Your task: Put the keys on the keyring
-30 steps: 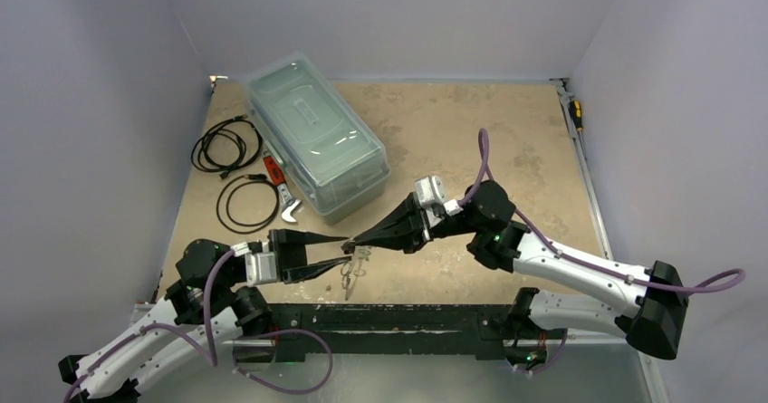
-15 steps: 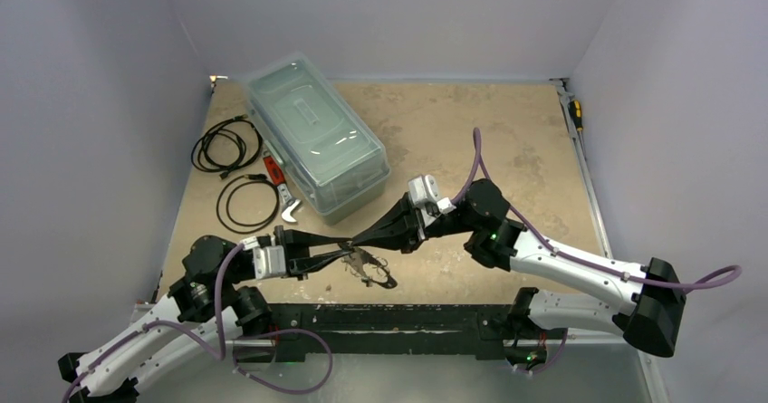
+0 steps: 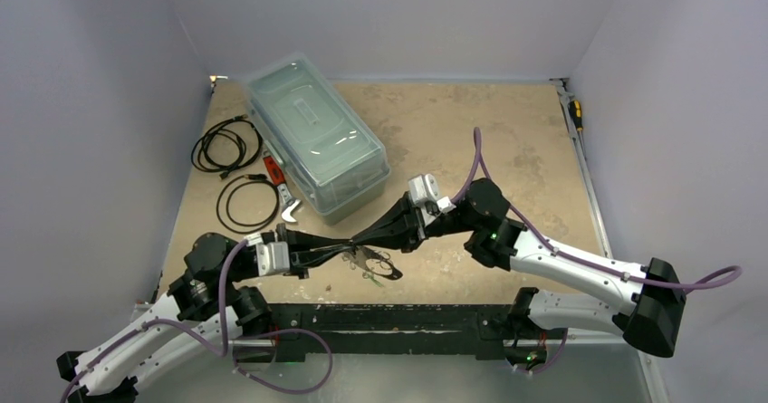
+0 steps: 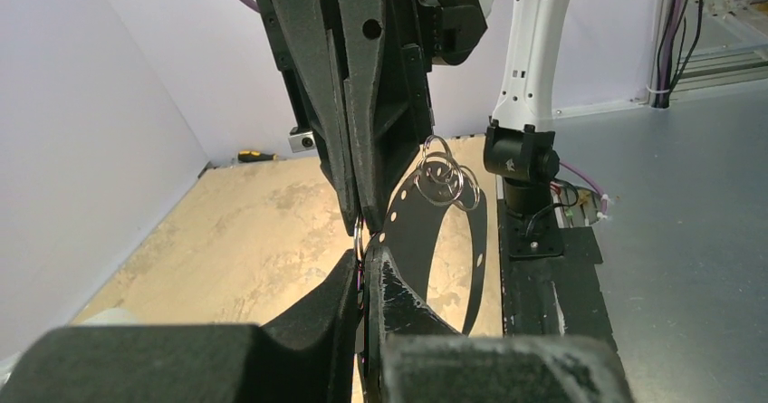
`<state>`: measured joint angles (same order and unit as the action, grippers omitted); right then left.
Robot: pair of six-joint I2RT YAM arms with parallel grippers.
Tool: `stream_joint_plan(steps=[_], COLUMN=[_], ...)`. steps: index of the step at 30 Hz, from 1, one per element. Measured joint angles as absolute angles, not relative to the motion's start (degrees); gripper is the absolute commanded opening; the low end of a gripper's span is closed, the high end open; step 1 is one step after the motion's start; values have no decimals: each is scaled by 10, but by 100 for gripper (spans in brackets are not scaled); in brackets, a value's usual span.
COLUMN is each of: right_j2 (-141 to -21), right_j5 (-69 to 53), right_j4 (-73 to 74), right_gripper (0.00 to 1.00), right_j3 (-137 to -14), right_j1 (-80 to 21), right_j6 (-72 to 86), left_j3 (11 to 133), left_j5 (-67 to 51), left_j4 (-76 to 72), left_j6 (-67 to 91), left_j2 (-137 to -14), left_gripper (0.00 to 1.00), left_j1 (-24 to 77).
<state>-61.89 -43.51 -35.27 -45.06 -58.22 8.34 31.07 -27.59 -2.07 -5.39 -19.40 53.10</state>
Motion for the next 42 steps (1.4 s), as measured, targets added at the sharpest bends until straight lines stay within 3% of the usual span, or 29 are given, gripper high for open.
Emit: stream_joint_plan(steps=[4,8,15,26,35,42], right_j2=[-619,-617,-618,-692,-722,-728], right_j5=[-432,-414,-376,-354,-355,-356], right_j4=[-324,-258,-78,208,286,298], right_gripper=[30,38,39,30,26,33], right_j3=[-461,-492,-586,-737,-761,-769], right_j1=[-582,-582,-582,-582,-589,-592], right_j6=[69,29,-62,-161,-183,-193], left_j3=[315,317,321,327,327,327], left_j5=[-263,-248,-234,-224,-223,-223], left_j4=[-7,10,36,55,70,74], left_j6=[-54,-54,-54,-54,-54,-54], left_j2=[-195,-201,-222,-244,-252,-252], left_gripper=[0,0,0,0,0,0], left_j1=[531,531,531,531,531,531])
